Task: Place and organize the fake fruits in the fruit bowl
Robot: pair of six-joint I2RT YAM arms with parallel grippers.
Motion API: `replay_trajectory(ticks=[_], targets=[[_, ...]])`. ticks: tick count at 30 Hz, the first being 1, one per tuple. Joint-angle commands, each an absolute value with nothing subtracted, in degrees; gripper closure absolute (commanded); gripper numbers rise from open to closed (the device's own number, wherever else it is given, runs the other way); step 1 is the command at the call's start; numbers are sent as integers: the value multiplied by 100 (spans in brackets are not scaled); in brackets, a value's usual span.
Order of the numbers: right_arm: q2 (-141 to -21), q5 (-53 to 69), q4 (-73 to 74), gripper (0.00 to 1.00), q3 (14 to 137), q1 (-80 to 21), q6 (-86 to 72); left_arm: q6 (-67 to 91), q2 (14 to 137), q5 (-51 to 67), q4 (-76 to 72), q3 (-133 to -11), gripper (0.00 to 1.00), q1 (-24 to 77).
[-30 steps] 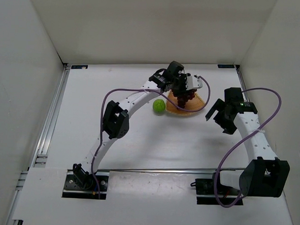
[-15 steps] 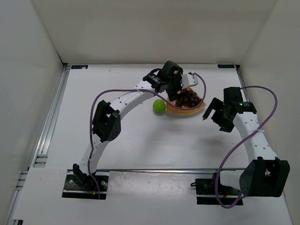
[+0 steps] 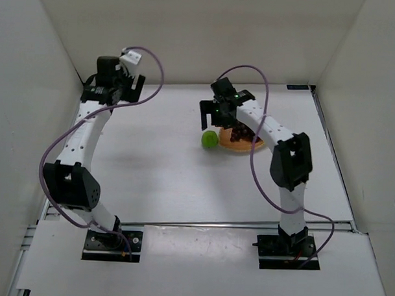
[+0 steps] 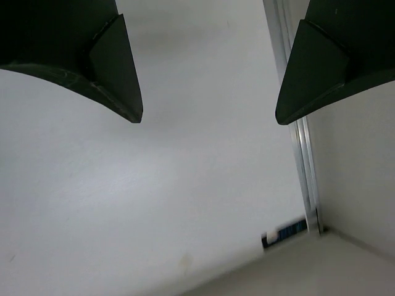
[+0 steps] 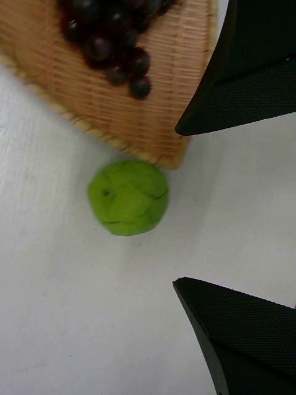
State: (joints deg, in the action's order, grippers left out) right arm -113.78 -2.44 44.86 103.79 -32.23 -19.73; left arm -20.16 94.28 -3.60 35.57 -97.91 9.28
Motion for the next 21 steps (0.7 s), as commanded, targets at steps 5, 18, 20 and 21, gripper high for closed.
replay_trajectory(ticks=[5,18,20,21], targets=[[-13060,-853,5141,0,12198,-3401,-2135,-1713,8342,315,4131,-7982,1,53],[-13122,-712,5133,58,11777,-3753,-2223,-1617,8613,1397,4131,-7875,1,-483],[-13122,-616,5186,75,11777,-3753,-2224,-1687,8613,1397,4131,-7875,1,-483],[-13018,-563,5186,79,11856,-3753,-2293,-1740,8613,1397,4131,-7875,1,-483]])
